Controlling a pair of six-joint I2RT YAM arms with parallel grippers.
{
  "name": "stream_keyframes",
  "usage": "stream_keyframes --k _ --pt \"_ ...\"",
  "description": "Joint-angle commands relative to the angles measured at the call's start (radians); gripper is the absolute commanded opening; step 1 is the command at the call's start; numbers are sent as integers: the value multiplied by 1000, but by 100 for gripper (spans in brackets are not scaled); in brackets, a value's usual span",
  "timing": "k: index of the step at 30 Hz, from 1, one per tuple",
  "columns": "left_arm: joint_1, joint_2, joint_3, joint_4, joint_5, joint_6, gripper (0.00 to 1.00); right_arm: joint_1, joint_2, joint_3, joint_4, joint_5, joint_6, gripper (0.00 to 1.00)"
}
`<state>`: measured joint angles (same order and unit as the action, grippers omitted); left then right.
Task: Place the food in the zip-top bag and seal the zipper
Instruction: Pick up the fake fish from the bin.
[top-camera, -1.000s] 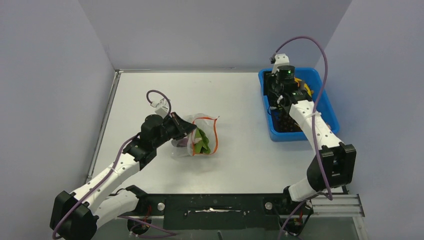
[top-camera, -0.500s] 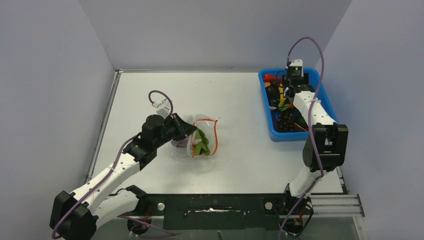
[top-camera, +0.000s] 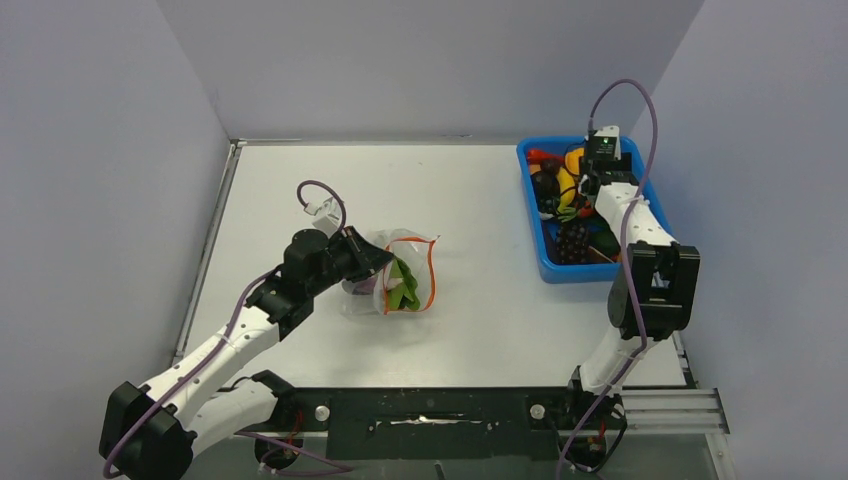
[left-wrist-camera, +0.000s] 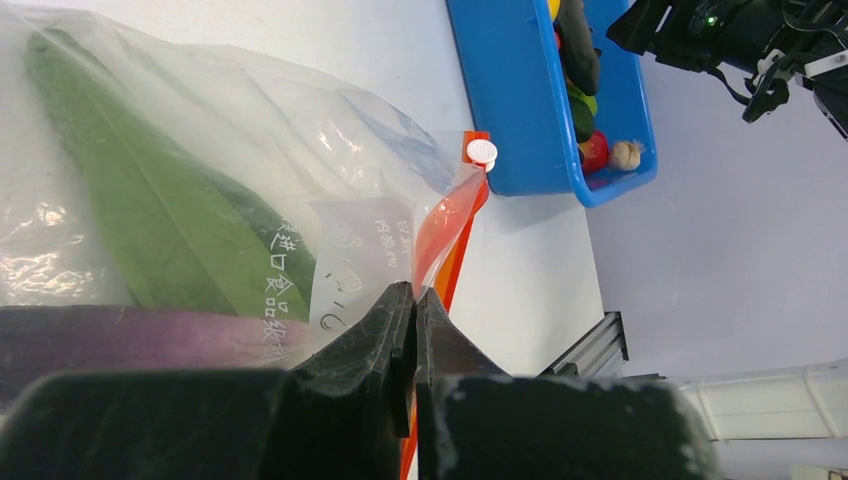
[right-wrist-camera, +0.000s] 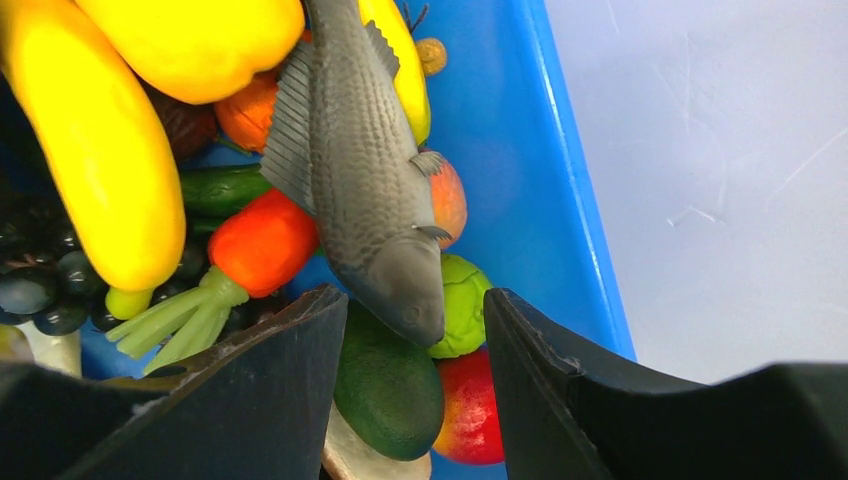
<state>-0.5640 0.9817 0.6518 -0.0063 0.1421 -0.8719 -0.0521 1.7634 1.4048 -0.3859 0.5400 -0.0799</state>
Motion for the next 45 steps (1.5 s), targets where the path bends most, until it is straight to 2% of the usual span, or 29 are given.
stream_keyframes --k 1,5,6,9,14,21,26,33,43,45 --pt "-5 4 53 40 8 -7 0 -24 -1 -11 12 -11 -12 53" --pt "-6 21 61 34 8 -10 0 -31 35 2 -21 -25 -6 53" --pt "-6 24 63 34 8 -11 0 -33 43 1 -24 -30 -5 72" --pt "-6 32 64 34 8 -12 0 -36 67 0 -28 -54 0 74" --pt "-7 35 54 44 6 -20 0 -36 99 4 -32 -79 4 85" --pt "-7 22 54 37 1 -10 0 -42 127 10 -27 -19 -15 86" --pt "-6 15 64 16 1 9 0 -51 142 22 -28 -8 -32 84" --pt "-7 -6 74 6 -8 20 0 -53 164 20 -16 27 -46 75" --pt "-7 -39 83 -30 -11 51 0 -53 159 10 18 62 -69 51" --pt "-7 -48 78 -33 -12 51 0 -51 158 11 16 56 -60 50"
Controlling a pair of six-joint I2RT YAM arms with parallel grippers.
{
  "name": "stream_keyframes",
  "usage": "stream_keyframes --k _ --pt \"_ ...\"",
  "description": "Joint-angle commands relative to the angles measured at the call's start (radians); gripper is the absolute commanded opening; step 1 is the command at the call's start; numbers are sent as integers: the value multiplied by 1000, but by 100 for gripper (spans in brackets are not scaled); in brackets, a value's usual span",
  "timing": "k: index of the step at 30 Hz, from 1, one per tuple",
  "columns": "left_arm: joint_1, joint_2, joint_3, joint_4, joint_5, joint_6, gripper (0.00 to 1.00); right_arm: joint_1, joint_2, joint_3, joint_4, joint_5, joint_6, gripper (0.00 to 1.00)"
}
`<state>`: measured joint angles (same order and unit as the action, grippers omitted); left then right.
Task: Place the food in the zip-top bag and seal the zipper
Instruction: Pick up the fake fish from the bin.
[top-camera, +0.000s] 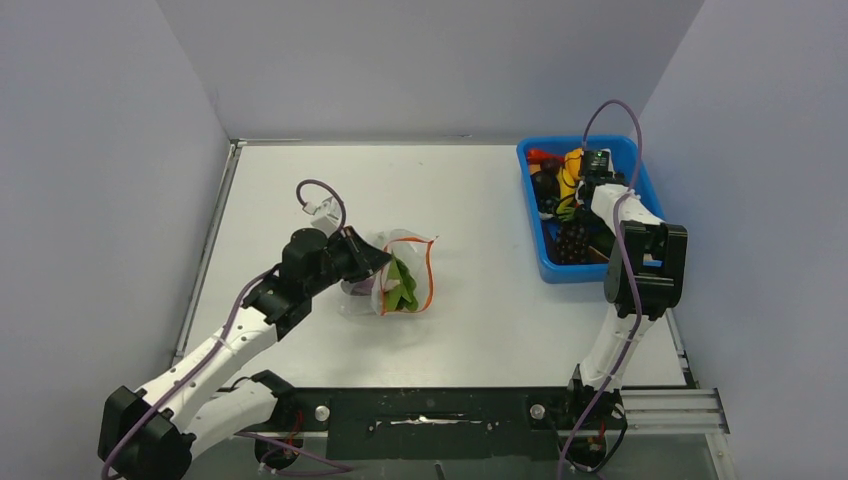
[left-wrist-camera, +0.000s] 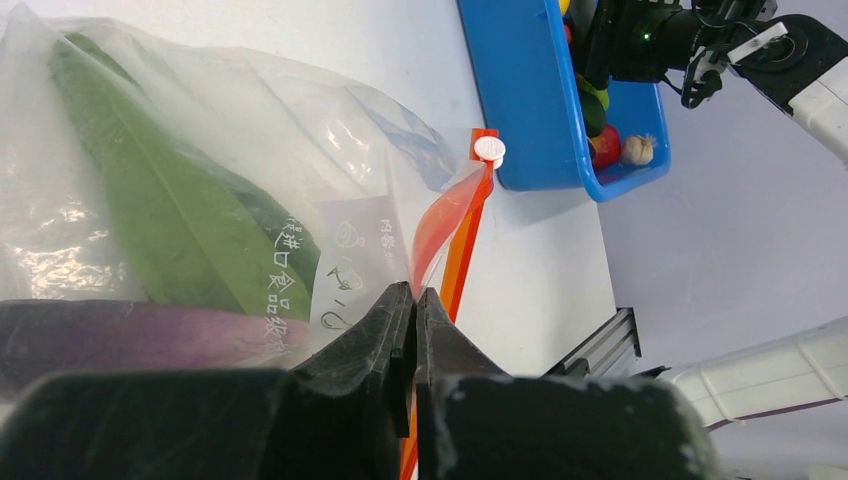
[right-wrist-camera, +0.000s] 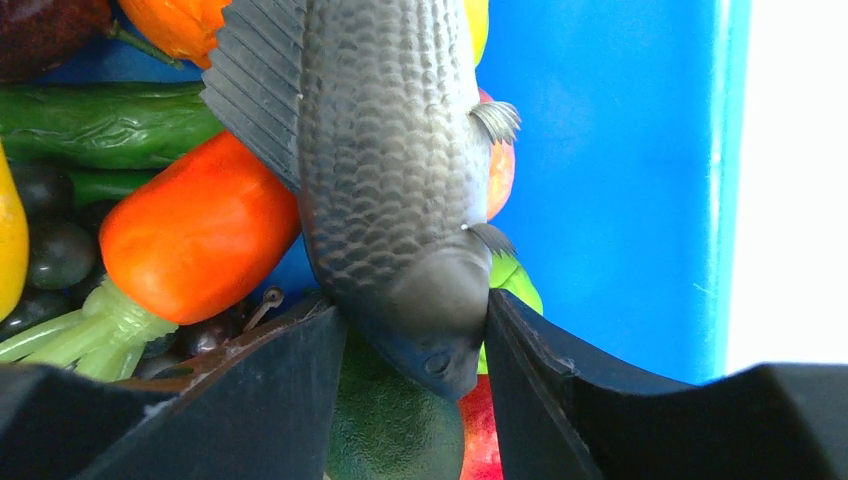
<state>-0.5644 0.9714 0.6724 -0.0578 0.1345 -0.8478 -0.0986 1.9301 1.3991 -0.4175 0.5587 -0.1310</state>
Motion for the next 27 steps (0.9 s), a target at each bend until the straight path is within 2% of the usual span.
stream_keyframes --k 1,5,12,19,27 --pt "-6 -43 55 18 -4 27 0 -1 -11 17 45 36 -5 49" --pt "-6 -60 50 18 -4 27 0 12 -34 -2 57 42 -3 39" --pt "-5 -79 54 -3 18 53 0 22 -94 -46 55 45 27 30" --pt "-6 -101 38 -31 39 109 0 62 -151 -66 21 64 69 27" --pt "-5 -132 12 -5 51 106 0 88 -221 -62 -34 83 99 22"
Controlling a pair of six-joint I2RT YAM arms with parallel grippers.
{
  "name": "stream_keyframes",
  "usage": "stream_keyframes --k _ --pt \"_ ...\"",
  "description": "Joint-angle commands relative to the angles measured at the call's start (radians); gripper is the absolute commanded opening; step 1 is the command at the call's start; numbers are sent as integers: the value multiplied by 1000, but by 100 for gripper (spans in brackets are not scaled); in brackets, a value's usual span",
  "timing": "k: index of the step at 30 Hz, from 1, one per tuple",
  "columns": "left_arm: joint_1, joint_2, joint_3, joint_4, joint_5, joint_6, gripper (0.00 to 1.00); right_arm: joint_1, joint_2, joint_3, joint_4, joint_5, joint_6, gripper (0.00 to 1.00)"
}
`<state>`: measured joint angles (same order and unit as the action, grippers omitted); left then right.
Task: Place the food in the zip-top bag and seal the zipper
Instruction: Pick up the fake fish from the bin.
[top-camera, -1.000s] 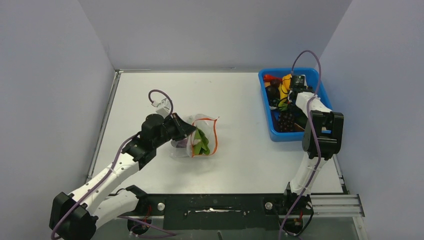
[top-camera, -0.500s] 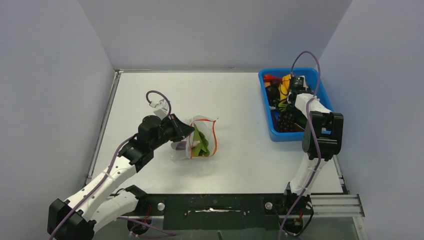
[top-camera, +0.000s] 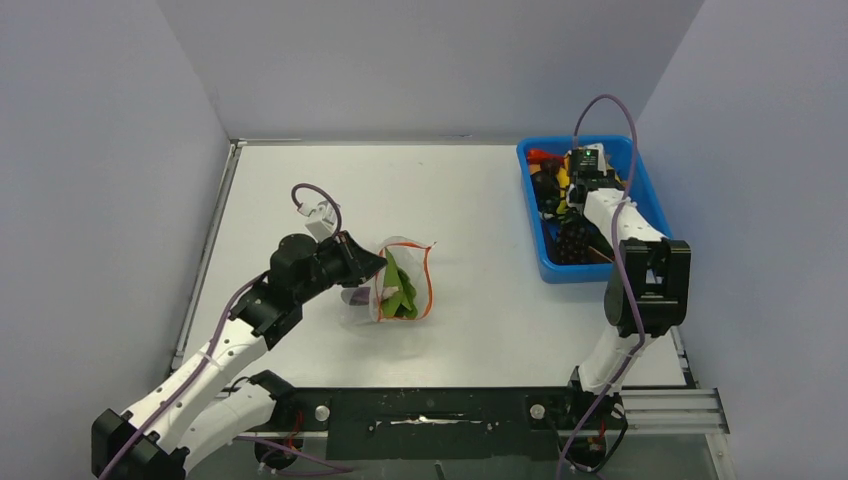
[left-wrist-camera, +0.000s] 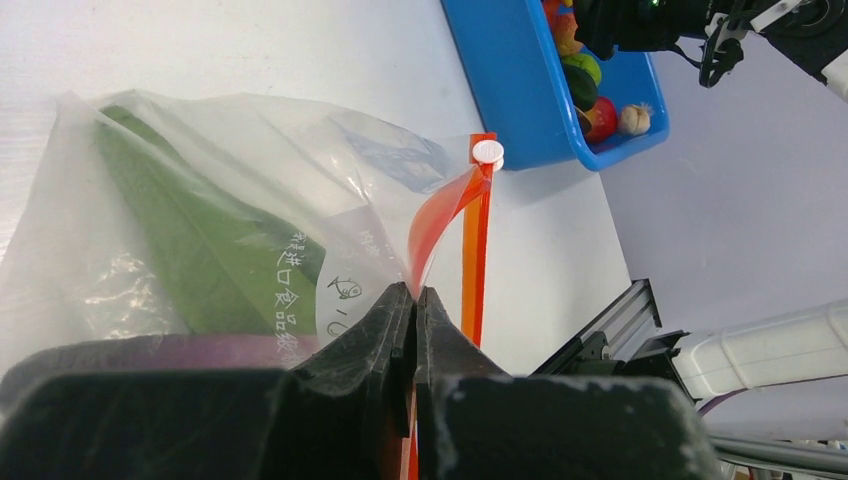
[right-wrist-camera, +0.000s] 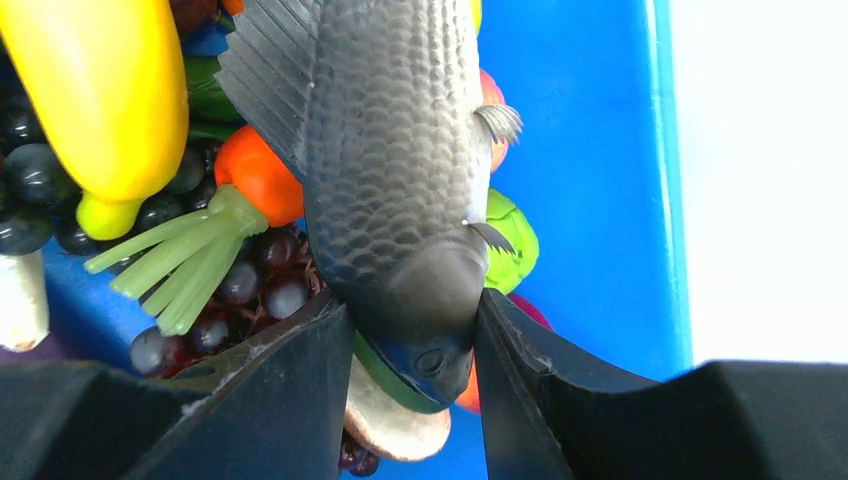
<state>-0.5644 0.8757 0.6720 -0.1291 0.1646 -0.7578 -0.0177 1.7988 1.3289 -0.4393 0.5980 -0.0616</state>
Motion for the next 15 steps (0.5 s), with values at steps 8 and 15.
stream_keyframes --k 8,15 --pt "-6 -39 -11 110 19 10 0 9 -186 35 -116 -9 69 19" --pt "-6 -12 4 109 -6 21 0 31 -252 84 -198 -108 118 19"
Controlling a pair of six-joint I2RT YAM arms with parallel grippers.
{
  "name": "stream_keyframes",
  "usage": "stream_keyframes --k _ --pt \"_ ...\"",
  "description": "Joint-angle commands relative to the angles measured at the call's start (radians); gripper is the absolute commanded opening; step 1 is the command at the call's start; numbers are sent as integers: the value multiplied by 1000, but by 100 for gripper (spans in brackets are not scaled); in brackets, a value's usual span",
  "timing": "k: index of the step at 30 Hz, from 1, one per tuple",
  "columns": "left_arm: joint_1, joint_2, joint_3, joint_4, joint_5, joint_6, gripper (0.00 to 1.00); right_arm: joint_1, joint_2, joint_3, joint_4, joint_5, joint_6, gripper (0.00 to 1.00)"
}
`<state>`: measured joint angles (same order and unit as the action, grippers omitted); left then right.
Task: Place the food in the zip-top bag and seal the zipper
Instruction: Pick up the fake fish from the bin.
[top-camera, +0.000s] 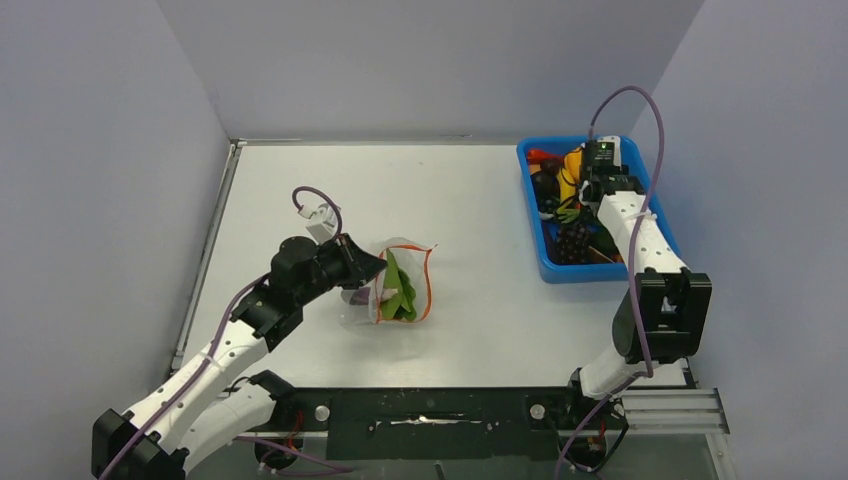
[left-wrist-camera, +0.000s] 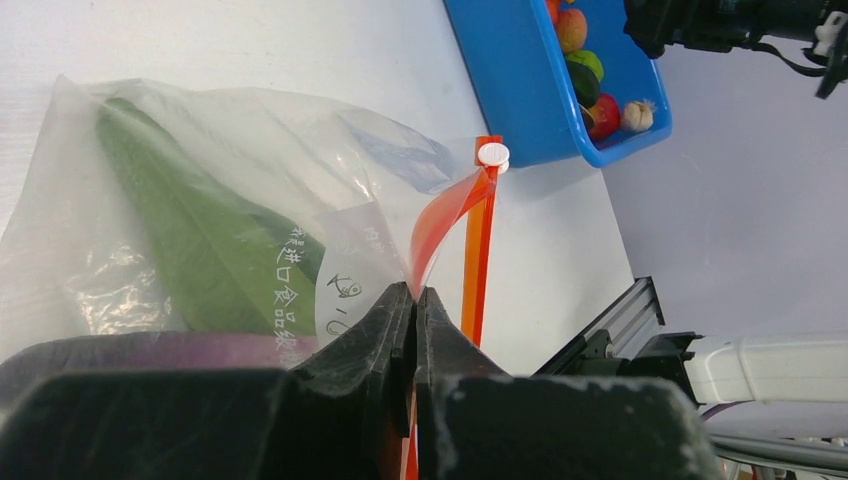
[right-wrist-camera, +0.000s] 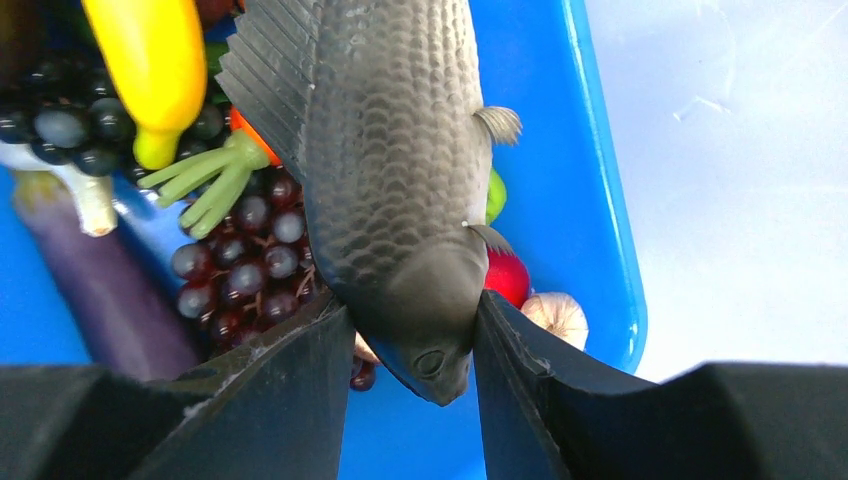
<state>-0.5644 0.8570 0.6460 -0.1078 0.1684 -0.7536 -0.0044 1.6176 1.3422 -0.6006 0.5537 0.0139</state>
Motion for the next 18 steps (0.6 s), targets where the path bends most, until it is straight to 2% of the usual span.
stream_keyframes --k 1,7,11,18 --pt "-6 10 33 88 -14 17 0 23 -81 73 -32 -90 44 19" --pt "-5 29 47 85 -39 16 0 68 -160 103 -21 -216 67 18" --pt "-4 36 37 73 -105 6 0 99 -226 107 -22 -414 94 18" --pt "-5 41 55 81 -117 10 0 163 -358 68 -7 -662 122 19"
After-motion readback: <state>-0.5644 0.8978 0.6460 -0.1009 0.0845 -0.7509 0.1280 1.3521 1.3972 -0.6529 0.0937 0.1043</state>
